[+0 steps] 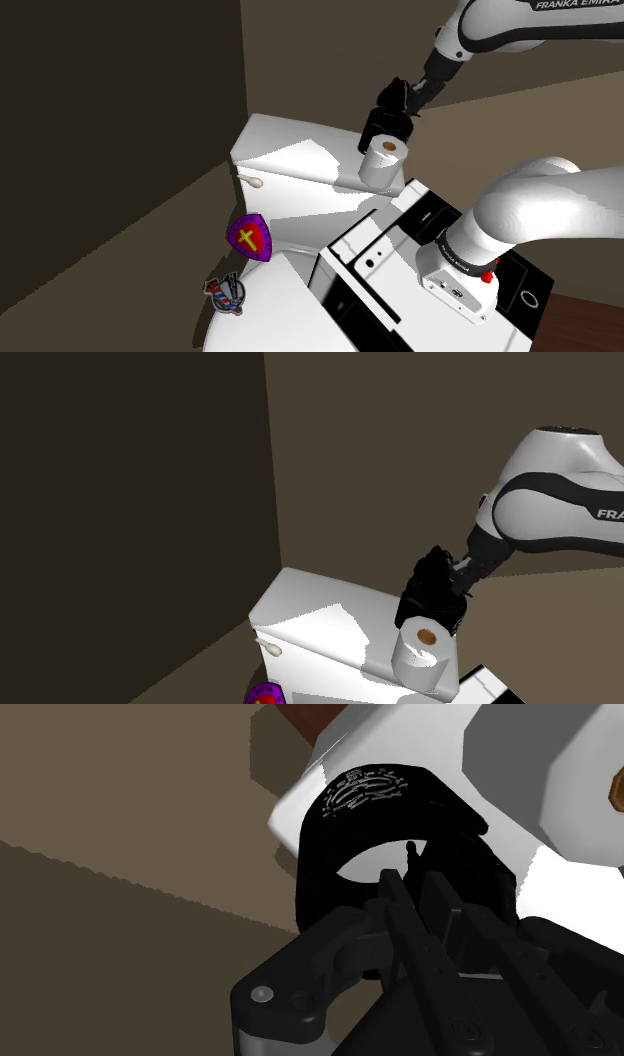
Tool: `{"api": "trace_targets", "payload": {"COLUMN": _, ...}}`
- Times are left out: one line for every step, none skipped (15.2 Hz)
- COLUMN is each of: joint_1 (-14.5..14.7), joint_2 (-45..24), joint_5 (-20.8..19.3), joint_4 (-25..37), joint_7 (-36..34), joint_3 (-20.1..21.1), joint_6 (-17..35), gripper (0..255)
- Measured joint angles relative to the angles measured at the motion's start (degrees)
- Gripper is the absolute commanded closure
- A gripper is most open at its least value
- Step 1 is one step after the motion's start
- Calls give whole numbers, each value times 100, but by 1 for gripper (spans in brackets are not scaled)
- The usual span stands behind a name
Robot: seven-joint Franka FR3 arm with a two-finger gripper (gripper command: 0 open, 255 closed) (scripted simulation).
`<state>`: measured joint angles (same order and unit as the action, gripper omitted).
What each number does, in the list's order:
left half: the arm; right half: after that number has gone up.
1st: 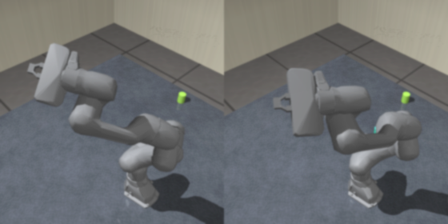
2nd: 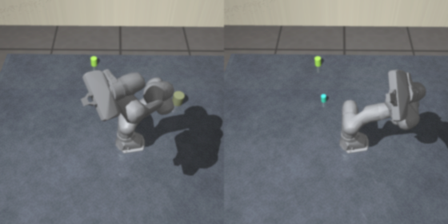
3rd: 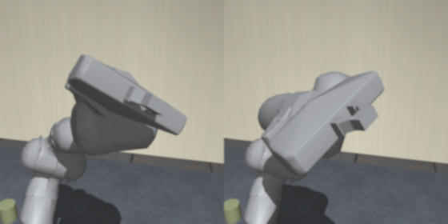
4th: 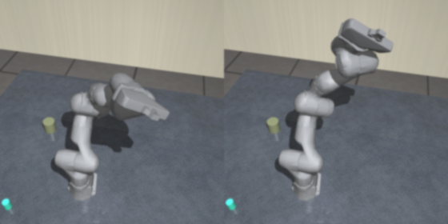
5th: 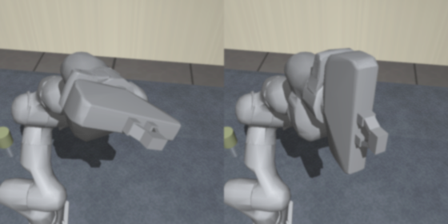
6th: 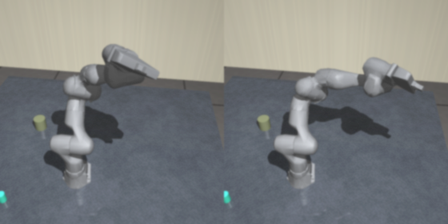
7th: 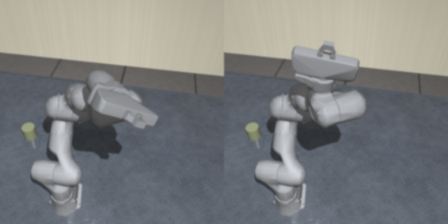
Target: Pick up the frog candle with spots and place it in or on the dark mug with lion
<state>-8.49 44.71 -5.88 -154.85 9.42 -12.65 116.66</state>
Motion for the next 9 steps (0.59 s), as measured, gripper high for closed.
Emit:
{"api": "trace_targets", "payload": {"joint_1": 2, "joint_2": -27, "joint_5": -3, "joint_4": -71, "joint_7": -4, "joint_3": -6, "joint_6": 98, "gripper": 255}}
{"api": "trace_targets", "payload": {"joint_1": -5, "joint_2": -22, "joint_5": -13, "joint_4": -143, "joint_7": -2, "joint_3": -14, "joint_6": 164, "gripper": 255}}
{"api": "trace_targets", "payload": {"joint_1": -7, "joint_2": -48, "joint_5": -19, "joint_4": -191, "joint_7": 1, "joint_3": -24, "joint_6": 238, "gripper": 255}}
{"api": "trace_targets", "payload": {"joint_1": -19, "joint_2": -85, "joint_5": -37, "joint_4": -270, "joint_7": 21, "joint_3": -53, "joint_6": 353, "gripper": 255}}
{"api": "trace_targets", "payload": {"joint_1": -19, "joint_2": -88, "joint_5": -39, "joint_4": -308, "joint_7": 15, "joint_3": -53, "joint_6": 398, "gripper": 255}}
{"api": "trace_targets", "payload": {"joint_1": -17, "joint_2": -103, "joint_5": -40, "joint_4": -323, "joint_7": 13, "joint_3": -55, "joint_6": 432, "gripper": 255}}
{"api": "trace_targets", "payload": {"joint_1": -16, "joint_2": -106, "joint_5": -41, "joint_4": -332, "joint_7": 13, "joint_3": -56, "joint_6": 445, "gripper": 255}}
{"api": "trace_targets", "payload": {"joint_1": -16, "joint_2": -111, "joint_5": -41, "joint_4": -337, "joint_7": 13, "joint_3": -57, "joint_6": 455, "gripper": 255}}
{"api": "trace_targets", "payload": {"joint_1": -15, "joint_2": -115, "joint_5": -41, "joint_4": -337, "joint_7": 14, "joint_3": -58, "joint_6": 458, "gripper": 255}}
